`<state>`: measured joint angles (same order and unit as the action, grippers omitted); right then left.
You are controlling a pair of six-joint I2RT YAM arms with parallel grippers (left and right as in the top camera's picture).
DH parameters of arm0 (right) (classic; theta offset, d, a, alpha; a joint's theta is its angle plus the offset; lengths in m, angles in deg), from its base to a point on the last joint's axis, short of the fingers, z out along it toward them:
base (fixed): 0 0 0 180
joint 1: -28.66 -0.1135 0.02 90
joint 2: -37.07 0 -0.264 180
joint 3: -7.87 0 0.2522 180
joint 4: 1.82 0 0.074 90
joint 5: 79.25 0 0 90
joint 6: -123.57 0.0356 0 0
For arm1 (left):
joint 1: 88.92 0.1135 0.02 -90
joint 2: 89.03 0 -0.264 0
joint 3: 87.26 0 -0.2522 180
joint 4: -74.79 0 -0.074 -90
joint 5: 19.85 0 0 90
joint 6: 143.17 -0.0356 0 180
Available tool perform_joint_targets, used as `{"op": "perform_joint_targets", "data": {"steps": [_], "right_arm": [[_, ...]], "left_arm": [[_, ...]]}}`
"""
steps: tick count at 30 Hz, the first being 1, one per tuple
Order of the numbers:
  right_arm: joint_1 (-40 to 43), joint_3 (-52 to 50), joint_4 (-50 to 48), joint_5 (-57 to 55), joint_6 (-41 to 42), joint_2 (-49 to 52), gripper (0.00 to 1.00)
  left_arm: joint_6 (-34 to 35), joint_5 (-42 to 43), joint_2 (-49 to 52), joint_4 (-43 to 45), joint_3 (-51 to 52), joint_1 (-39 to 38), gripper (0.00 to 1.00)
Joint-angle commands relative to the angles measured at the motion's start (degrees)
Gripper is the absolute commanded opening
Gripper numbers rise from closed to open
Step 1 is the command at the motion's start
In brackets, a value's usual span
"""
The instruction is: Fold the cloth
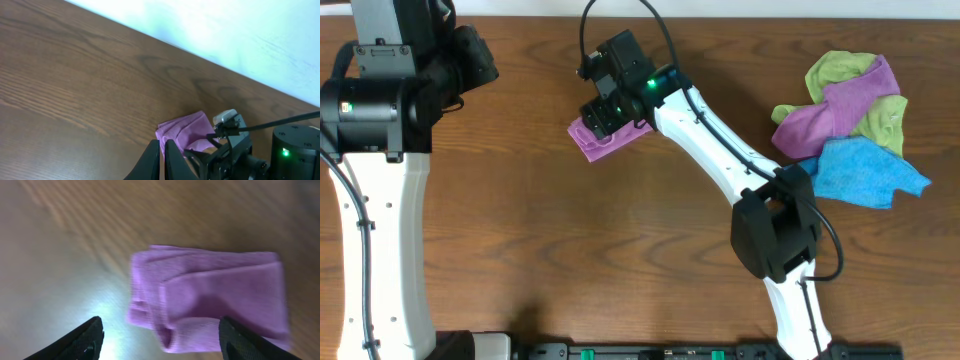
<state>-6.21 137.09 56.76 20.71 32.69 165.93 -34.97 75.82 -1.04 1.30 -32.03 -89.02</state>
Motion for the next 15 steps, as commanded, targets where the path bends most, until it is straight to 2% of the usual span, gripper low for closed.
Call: {"op": "perform_joint_targets", "data": {"steps": [1,10,15], "right_arm": [[-0.90,-0.24,0.79,-8.44,-6.27,-1.07,0.73],[-3.39,-0.31,3.72,-12.11,-14.27,2.75,0.70],[-4.22,-0.31,6.21,-13.53,-15.69,4.28,0.62]], "left_arm": [[0.26,0.35,-0.15,0.17,-0.15,0.20,0.06],[0.24,0.35,-0.15,0.13,-0.15,0.20,0.07],[0.24,0.35,-0.15,0.11,-0.15,0.20,0.07]]}}
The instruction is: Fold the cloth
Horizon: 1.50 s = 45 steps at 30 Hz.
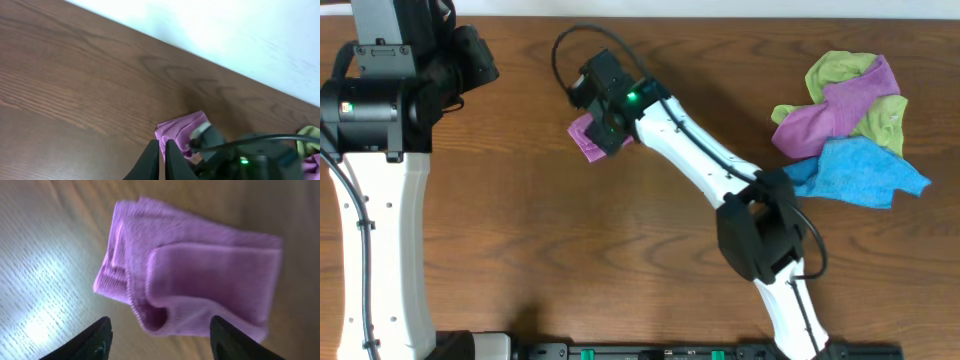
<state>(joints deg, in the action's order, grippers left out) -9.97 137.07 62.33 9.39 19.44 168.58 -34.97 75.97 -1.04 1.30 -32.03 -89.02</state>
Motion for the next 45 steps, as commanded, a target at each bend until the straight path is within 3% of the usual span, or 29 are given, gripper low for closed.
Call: {"op": "perform_joint_targets", "data": {"steps": [1,10,20,21,24,40,45], "right_arm": [[-0.46,-0.28,0.83,-3.48,-2.45,1.95,0.61],[-0.39,-0.28,-0.76,-7.45,-3.10,3.06,0.56],[-0.85,-0.39,-1.18,-6.51,-3.06,4.66,0.40],[-1.01,-0.39,-1.22,-5.84,-3.06,5.03,0.36],[-1.38,-0.39,-1.77,-5.70,-2.58,5.07,0.02],[-3.02,7.65,-1.70,-8.22,3.76,5.01,0.01],[-3.08,8.48,-1.68,-1.70,4.04,5.03,0.01]], "left_arm": [[0.24,0.20,-0.13,0.11,-0.15,0.20,0.09],[0.24,0.20,-0.13,0.11,-0.15,0.20,0.10],[0.24,0.20,-0.15,0.11,-0.15,0.20,0.12],[0.24,0.20,-0.15,0.11,-0.15,0.20,0.12],[0.24,0.20,-0.15,0.11,-0.15,0.20,0.12],[0.24,0.20,-0.15,0.13,-0.15,0.20,0.12],[0.24,0.20,-0.15,0.39,-0.15,0.20,0.12]]}}
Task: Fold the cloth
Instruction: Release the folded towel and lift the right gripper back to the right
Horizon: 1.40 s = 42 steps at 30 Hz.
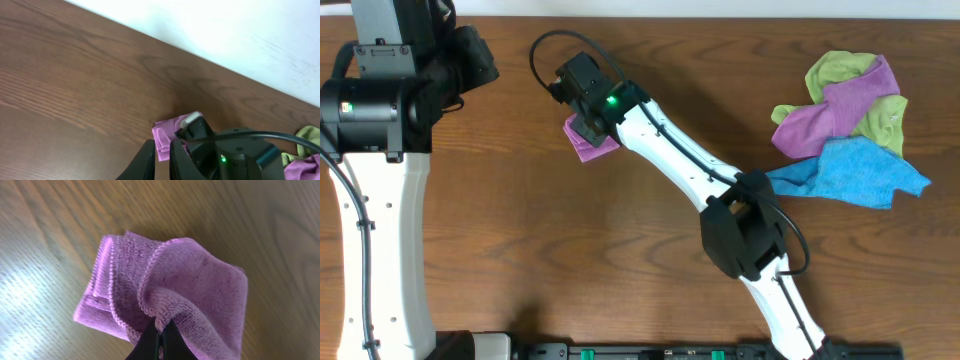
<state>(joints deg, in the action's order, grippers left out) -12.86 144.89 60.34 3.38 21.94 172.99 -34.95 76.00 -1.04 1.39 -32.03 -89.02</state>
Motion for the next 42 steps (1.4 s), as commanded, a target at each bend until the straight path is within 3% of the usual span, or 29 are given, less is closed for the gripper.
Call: {"op": "perform_joint_targets", "data": {"steps": [1,10,15,16,18,22,24,25,26,28,29,34,38,42], "right_arm": [[-0.26,0.59,0.24,5.77,1.68,0.66,0.01],[-2.25,0.57,0.48,9.79,1.97,2.73,0.01],[-4.00,0.52,0.07,13.29,1.97,4.72,0.13],[-4.35,0.52,-0.22,13.51,1.97,5.20,0.21],[-4.96,0.52,-0.59,13.44,1.97,5.68,0.03],[-5.62,0.52,-1.27,13.42,1.97,5.79,0.01],[-5.66,0.52,-1.75,13.42,1.99,5.79,0.13],[-5.66,0.52,-1.90,13.42,1.99,5.79,0.24],[-5.66,0.52,-1.97,13.40,1.97,5.79,0.46],[-5.64,0.55,-2.14,13.42,2.01,5.73,0.54],[-5.60,0.61,-2.21,13.42,2.01,5.51,0.65],[-5.01,3.61,-2.49,13.38,3.04,2.93,0.73],[-4.83,6.58,-2.10,13.38,3.02,-0.13,0.75],[-4.35,7.34,-0.70,11.54,3.02,-4.04,0.76]], "left_arm": [[0.22,0.20,-0.15,0.35,-0.15,0.20,0.12],[0.22,0.20,-0.13,0.33,-0.15,0.20,0.12],[0.22,0.22,-0.15,0.33,-0.15,0.20,0.13],[0.22,0.22,-0.15,0.35,-0.15,0.20,0.13],[0.22,0.22,-0.13,0.33,-0.15,0.20,0.13],[0.22,0.42,-0.15,0.33,-0.15,0.20,0.12],[0.20,1.22,-0.15,0.33,-0.15,0.20,0.13],[0.22,1.40,-0.15,0.33,-0.15,0.20,0.13],[0.22,1.44,-0.15,0.35,-0.15,0.20,0.12],[0.22,1.31,-0.15,0.42,-0.15,0.20,0.12],[0.22,1.25,-0.15,0.61,-0.15,0.20,0.12],[1.40,1.84,-0.15,3.87,-0.17,3.06,0.12],[1.60,7.26,-0.15,4.87,-0.17,7.76,0.13],[1.49,7.26,-0.15,4.76,-0.15,11.67,0.13]]}}
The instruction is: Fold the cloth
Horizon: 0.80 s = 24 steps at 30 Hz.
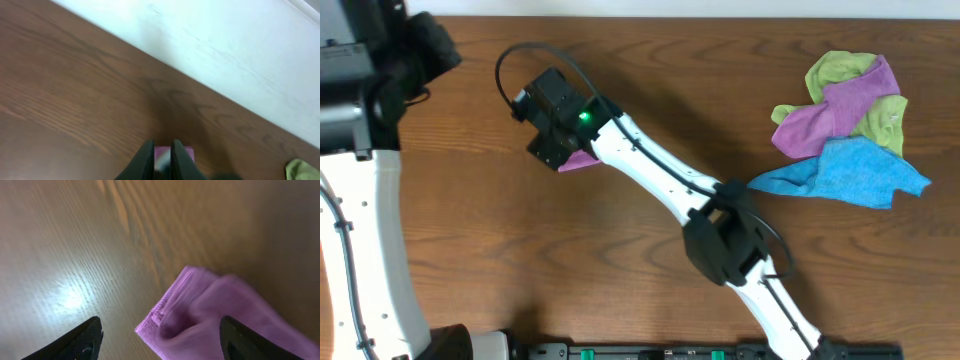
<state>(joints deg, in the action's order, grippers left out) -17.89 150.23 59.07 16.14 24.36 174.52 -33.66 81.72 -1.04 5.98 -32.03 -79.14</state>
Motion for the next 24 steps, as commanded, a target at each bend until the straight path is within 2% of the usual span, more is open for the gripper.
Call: {"op": "perform_joint_targets", "data": {"steps": [1,2,4,6,9,11,15,16,17,21,24], "right_arm": [[0.94,2.03,1.09,-1.86,0.61,-6.60,0.78],[1.22,2.01,1.68,-2.43,0.61,-7.69,0.81],[2.21,2.01,3.48,-3.26,0.61,-9.97,0.94],[3.67,2.01,6.64,-3.87,0.66,-12.68,0.95],[7.43,2.01,13.38,-3.87,1.07,-17.16,0.94],[9.64,2.01,16.90,-3.96,1.40,-19.43,0.92],[14.45,2.01,24.00,-4.61,1.88,-25.42,0.90],[15.21,2.01,25.59,-5.07,1.90,-26.93,0.90],[15.93,2.01,28.04,-6.05,1.97,-29.14,0.89],[15.82,1.64,36.48,-14.86,4.13,-37.31,0.89],[15.06,-1.16,39.95,-19.04,6.64,-45.40,0.89]], "left_arm": [[0.15,1.46,-0.15,0.09,-0.15,2.54,0.14],[0.15,1.46,-0.13,0.02,-0.15,3.08,0.14],[-0.31,1.42,0.04,-0.37,0.13,3.89,0.14],[-1.11,1.40,0.39,-0.55,1.62,4.07,0.15],[-1.18,3.17,1.25,0.13,8.37,4.02,0.16],[-1.57,6.19,2.01,1.44,12.87,4.02,0.23],[-1.75,12.55,4.02,6.82,24.17,4.02,0.29],[-1.73,12.98,4.28,7.89,26.10,4.00,0.34],[-1.73,13.38,4.48,9.33,28.57,3.78,0.46],[-4.59,13.27,4.48,11.17,32.33,1.66,0.55],[-5.18,11.13,4.48,11.69,32.87,-1.18,0.55]]}}
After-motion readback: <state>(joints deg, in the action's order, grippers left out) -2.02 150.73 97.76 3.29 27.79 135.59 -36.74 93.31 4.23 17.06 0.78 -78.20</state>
